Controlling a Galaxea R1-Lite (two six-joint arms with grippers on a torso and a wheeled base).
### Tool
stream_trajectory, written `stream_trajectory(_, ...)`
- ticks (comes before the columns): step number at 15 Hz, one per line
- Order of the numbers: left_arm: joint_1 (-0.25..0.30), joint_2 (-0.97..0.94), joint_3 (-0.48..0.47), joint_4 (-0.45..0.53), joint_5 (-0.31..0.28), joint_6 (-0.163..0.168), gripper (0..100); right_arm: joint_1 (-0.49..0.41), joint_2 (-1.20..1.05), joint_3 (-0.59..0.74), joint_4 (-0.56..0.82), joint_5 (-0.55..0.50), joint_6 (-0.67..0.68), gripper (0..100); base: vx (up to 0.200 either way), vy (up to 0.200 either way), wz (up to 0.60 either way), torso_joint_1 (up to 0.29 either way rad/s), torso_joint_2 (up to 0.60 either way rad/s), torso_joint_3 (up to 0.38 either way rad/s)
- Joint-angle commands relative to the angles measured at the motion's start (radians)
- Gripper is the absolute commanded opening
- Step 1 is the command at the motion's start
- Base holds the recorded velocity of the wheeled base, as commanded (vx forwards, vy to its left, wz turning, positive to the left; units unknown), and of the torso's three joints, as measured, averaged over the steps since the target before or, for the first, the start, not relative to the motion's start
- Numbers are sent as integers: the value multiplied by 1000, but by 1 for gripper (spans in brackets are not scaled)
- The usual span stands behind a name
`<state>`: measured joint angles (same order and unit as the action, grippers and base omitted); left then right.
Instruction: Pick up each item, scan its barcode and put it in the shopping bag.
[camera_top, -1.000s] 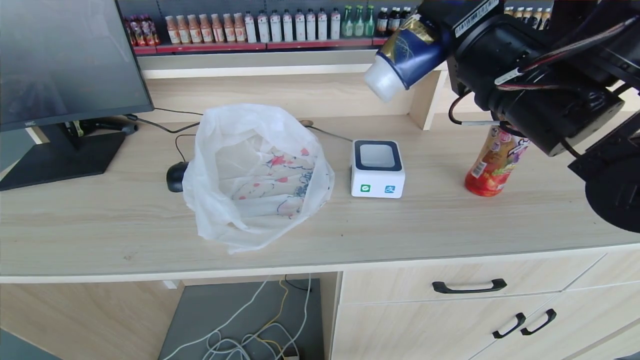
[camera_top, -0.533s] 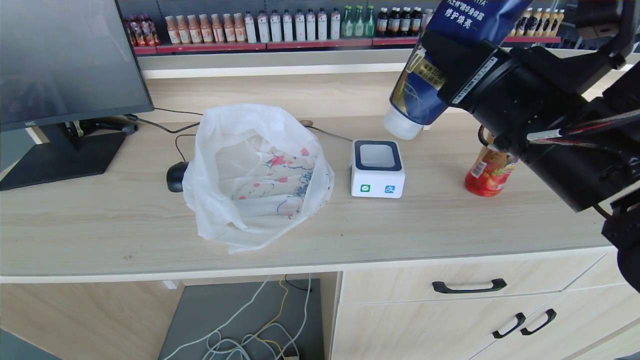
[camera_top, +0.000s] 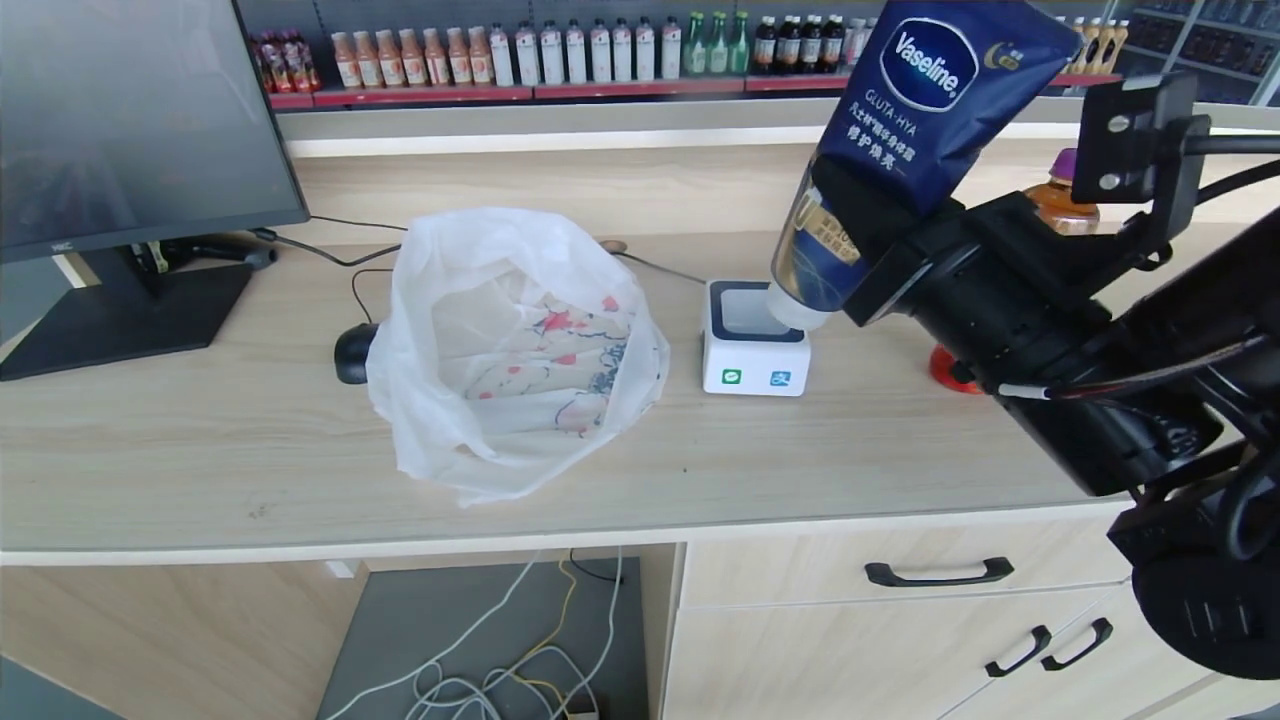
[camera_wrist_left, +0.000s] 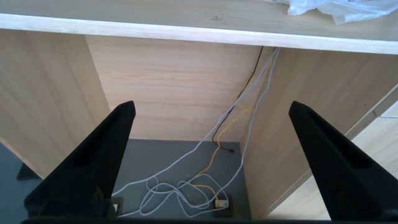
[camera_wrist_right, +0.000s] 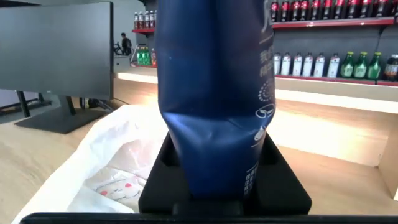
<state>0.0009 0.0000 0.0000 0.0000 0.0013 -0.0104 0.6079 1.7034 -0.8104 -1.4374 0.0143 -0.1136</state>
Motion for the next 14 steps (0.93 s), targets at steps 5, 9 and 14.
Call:
stream_trajectory(5, 1, 0, 0, 0, -1, 0, 100, -17, 65, 4, -29, -7, 0, 0, 0, 200, 0, 2, 1, 2)
stream_trajectory(9, 1, 0, 0, 0, -1, 0, 100, -19, 67, -6, -31, -33, 3, 0, 0, 200, 0, 7, 4, 1)
stream_trajectory(14, 1, 0, 0, 0, 0, -2, 100, -19, 73, -16, -31, -33, 3, 0, 0, 200, 0, -1, 0, 1)
